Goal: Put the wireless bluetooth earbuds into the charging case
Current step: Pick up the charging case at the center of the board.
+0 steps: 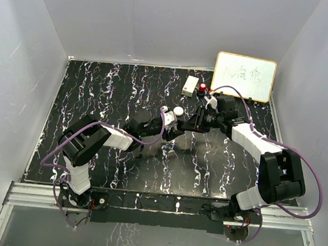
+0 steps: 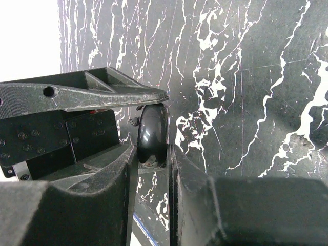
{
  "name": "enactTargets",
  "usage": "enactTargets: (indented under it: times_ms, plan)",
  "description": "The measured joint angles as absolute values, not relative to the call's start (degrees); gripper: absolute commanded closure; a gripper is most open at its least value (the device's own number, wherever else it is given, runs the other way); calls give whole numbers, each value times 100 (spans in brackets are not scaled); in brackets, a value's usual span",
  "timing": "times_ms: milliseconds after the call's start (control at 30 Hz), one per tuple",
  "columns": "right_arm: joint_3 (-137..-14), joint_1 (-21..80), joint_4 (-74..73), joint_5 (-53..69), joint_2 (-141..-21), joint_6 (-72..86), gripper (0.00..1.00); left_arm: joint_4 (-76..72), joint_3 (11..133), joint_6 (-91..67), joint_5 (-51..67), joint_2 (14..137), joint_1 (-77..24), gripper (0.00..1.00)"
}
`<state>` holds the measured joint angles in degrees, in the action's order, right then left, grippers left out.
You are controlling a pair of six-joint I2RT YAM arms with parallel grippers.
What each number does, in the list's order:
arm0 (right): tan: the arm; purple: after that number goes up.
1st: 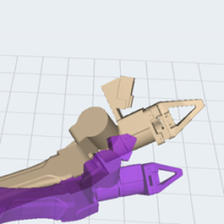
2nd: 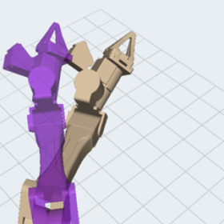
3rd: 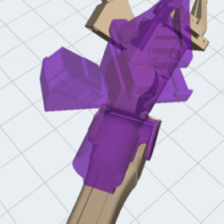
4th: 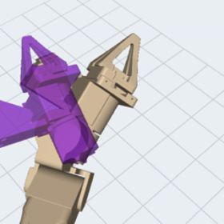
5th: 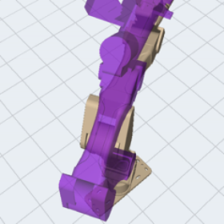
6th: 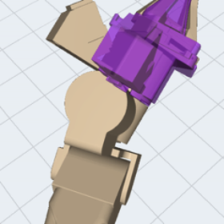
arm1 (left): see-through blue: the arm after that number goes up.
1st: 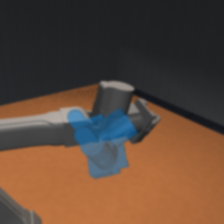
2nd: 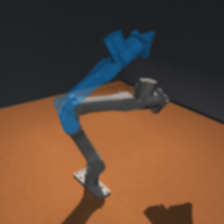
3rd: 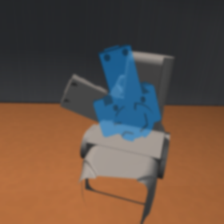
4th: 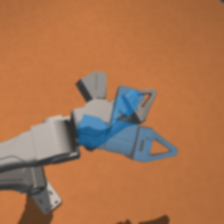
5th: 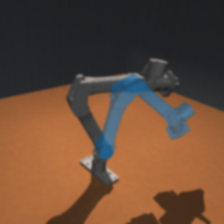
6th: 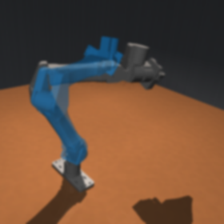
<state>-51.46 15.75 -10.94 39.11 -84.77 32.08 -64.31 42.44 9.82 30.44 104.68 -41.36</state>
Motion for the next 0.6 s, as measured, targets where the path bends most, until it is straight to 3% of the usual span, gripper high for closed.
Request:
enactTargets:
  times_ms: [67,100,167,267,500,600]
  plan:
    - [-5144,1575,-1094,3909,-8477,3227,100,-6431,4244,980,3041,10468,-4136,100]
    - [-5144,1575,-1094,3903,-8477,3227,100,-6434,4244,982,3039,10468,-4136,89]
    - [-5144,1575,-1094,3896,-8477,3232,100,-6429,4244,974,3035,10466,-4136,51]
    - [-5144,1575,-1070,3879,-8477,3249,100,-6434,4239,864,2947,10449,-4139,27]
    - [-5100,1566,-982,3675,-8477,3253,100,-6541,3715,626,2423,9935,-4136,3]
    - [-5065,1559,-958,3607,-8477,3223,100,-6499,3317,416,1973,9382,-4099,1]
